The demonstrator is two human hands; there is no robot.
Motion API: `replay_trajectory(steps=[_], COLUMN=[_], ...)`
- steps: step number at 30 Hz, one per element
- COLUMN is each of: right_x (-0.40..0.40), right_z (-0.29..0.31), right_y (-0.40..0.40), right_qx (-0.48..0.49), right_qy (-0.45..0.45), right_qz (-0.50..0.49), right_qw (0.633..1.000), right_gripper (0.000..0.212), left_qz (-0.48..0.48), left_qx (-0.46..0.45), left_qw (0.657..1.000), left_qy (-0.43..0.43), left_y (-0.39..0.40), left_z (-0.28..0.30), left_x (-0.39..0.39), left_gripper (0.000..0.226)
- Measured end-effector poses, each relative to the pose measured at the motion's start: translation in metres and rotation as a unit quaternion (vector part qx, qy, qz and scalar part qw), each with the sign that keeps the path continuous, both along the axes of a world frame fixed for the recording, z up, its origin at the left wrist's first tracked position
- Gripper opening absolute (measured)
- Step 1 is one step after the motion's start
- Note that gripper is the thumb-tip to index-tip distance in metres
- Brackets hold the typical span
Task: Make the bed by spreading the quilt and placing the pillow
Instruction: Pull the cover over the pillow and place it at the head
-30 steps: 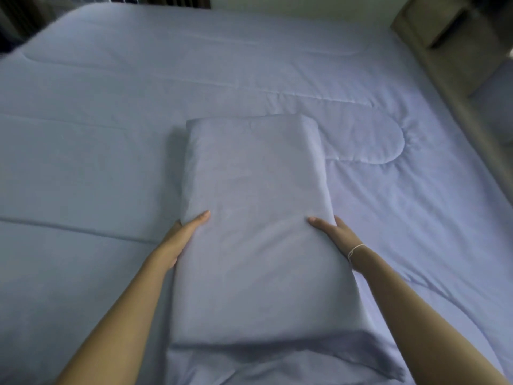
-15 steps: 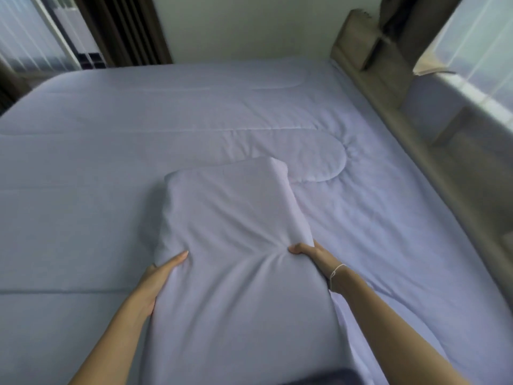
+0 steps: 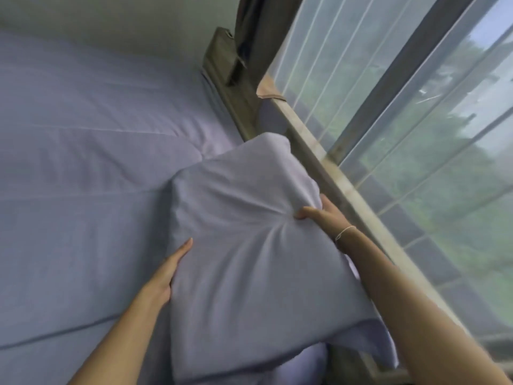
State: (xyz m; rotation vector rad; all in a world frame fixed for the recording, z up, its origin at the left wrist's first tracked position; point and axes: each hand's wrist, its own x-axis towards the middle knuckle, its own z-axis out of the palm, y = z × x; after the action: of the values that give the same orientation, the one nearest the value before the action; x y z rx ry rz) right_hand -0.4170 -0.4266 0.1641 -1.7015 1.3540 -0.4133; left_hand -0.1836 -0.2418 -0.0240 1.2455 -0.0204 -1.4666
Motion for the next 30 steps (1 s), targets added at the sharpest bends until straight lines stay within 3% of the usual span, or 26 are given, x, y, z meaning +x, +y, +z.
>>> replay_trajectory(steps=[3, 5, 7, 10, 13, 16, 18, 24, 27, 30], right_x=[-0.033, -0.050, -0.065, -0.087, -0.107, -0.120, -0.130, -0.180, -0.194, -0.198], right_z=[0.028, 0.038, 0.038, 0.021, 0.003, -0.003, -0.003, -0.004, -0.001, 0.007], right_y=[-0.040, -0.067, -0.091, -0.109, -0.113, -0.113, -0.105, -0.061, -0.042, -0.036], right_qx=[-0.069, -0.105, -0.132, -0.154, -0.113, -0.115, -0.109, -0.072, -0.038, -0.010], right_qy=[0.039, 0.074, 0.104, 0.203, 0.268, 0.278, 0.286, 0.330, 0.364, 0.362], right_qz=[-0.002, 0.000, 0.007, 0.044, 0.052, 0.081, 0.099, 0.106, 0.097, 0.094], right_qw=[0.997, 0.992, 0.986, 0.966, 0.955, 0.950, 0.947, 0.935, 0.926, 0.927], right_gripper=[0.071, 0.075, 0.076, 0.086, 0.102, 0.115, 0.119, 0.139, 0.144, 0.147], left_qz=[-0.011, -0.001, -0.008, -0.042, -0.093, -0.191, -0.229, -0.289, -0.256, -0.280], left_qx=[-0.038, -0.024, 0.022, 0.040, -0.019, 0.020, 0.033, 0.014, -0.042, -0.103], left_qw=[0.998, 0.999, 0.997, 0.970, 0.944, 0.910, 0.892, 0.824, 0.764, 0.715], left_qy=[0.043, 0.027, -0.069, -0.237, -0.315, -0.367, -0.389, -0.487, -0.591, -0.632], left_y=[-0.063, -0.097, -0.117, -0.130, -0.128, -0.125, -0.119, -0.096, -0.073, -0.058], left_z=[-0.007, -0.022, -0.027, -0.026, -0.034, -0.065, -0.077, -0.054, -0.023, -0.024], left_x=[-0.054, -0.086, -0.117, -0.157, -0.178, -0.196, -0.210, -0.244, -0.270, -0.303], left_gripper=[0.044, 0.078, 0.097, 0.085, 0.089, 0.112, 0.114, 0.099, 0.076, 0.060])
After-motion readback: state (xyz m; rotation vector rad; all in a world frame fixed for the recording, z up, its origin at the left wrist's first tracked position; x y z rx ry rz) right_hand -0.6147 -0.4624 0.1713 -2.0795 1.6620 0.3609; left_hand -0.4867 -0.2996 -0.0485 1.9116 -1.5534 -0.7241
